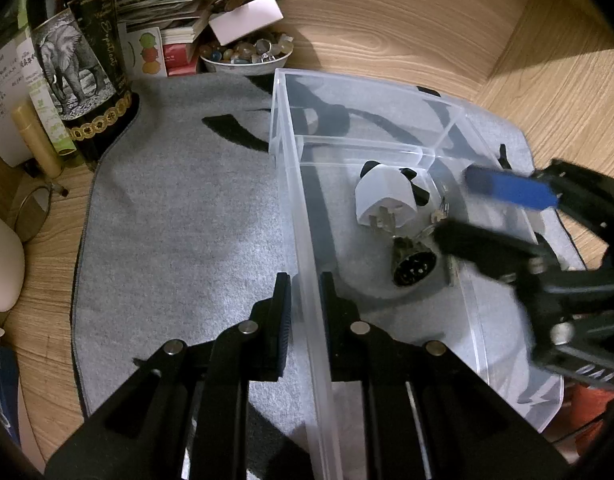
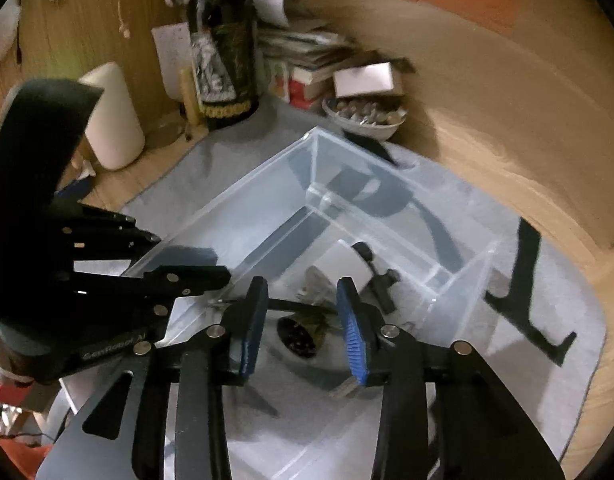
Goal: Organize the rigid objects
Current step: 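Carry the black connector into the box beside the keys and open the right tool, then grasp the black USB stick on the rug with the right tool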
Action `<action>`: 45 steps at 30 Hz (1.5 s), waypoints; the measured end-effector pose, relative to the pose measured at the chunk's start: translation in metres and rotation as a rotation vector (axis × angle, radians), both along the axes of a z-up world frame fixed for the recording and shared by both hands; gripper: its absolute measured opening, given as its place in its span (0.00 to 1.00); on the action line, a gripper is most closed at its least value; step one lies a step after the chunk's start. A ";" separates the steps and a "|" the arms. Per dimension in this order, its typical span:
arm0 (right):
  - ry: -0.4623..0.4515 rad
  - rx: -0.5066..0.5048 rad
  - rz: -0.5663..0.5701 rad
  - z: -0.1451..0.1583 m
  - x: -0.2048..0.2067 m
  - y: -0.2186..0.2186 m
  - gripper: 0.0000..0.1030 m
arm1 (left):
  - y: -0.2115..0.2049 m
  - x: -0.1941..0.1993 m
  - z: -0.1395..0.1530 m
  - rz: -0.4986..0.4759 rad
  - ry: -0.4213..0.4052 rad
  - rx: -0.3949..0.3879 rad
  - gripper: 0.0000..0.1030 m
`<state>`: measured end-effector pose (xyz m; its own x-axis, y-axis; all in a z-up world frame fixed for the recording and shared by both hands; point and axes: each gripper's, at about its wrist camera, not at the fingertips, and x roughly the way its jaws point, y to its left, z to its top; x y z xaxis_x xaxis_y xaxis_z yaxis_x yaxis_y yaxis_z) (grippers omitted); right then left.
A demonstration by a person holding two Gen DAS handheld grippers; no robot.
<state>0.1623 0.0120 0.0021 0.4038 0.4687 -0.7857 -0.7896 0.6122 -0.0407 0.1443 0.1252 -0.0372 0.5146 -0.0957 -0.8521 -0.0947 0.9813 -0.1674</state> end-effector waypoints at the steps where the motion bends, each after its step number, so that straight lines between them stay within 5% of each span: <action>1: -0.013 0.012 -0.010 0.004 0.000 -0.005 0.42 | 0.000 0.000 0.000 0.000 0.000 -0.001 0.11; 17: -0.132 0.110 -0.285 0.041 0.020 -0.093 0.54 | 0.000 -0.002 -0.001 -0.001 -0.002 -0.001 0.11; 36: 0.105 -0.145 -0.386 -0.053 0.073 -0.141 0.60 | 0.000 -0.001 0.000 -0.004 0.000 0.004 0.11; 45: 0.110 -0.135 -0.362 -0.058 0.069 -0.137 0.39 | -0.001 -0.001 0.000 -0.003 -0.001 0.004 0.11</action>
<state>0.2311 -0.1248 -0.0554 0.4337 0.2011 -0.8783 -0.5284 0.8463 -0.0672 0.1431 0.1245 -0.0370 0.5148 -0.0940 -0.8521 -0.0913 0.9823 -0.1635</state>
